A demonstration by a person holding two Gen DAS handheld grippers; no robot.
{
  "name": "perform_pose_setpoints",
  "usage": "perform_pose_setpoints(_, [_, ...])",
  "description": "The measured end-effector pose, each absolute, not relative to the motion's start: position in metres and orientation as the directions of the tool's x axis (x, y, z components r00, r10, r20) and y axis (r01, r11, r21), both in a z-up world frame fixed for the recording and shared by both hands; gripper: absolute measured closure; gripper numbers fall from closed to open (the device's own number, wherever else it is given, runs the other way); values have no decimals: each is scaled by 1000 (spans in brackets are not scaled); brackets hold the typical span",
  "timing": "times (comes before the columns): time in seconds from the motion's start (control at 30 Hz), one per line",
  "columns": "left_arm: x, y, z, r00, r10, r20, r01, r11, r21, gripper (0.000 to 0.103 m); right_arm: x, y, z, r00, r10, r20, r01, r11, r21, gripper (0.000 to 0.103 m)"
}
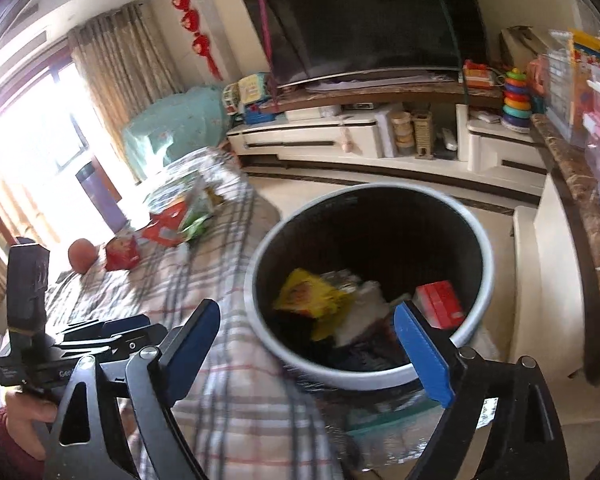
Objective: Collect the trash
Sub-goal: 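Move both open tools back to the bed toward the red chip bag and orange bag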
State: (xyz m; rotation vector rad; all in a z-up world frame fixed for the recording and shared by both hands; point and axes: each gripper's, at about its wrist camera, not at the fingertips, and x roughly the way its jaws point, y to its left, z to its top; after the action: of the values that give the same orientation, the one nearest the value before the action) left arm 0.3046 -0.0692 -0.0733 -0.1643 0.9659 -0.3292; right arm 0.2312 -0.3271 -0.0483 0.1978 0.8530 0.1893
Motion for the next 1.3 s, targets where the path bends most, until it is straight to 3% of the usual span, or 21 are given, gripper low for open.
perform_pose_setpoints(0.4, [273, 5, -75, 557, -302, -774, 58, 943, -326, 47, 228, -253, -62, 584, 333, -740, -199, 943, 266, 10])
perform_pose_setpoints(0.83, [279, 37, -79, 576, -267, -772, -18, 941, -338, 46, 234, -205, -75, 551, 369, -748, -272, 927, 257, 10])
perform_pose_setpoints(1.17, [317, 60, -69, 607, -215, -765, -104, 933, -344, 26, 235, -189, -86, 559, 383, -735, -292, 921, 258, 10])
perform_pose_setpoints(1.3, [341, 64, -65, 620, -200, -759, -124, 930, -347, 25, 237, -186, -98, 524, 397, -753, -272, 916, 294, 10])
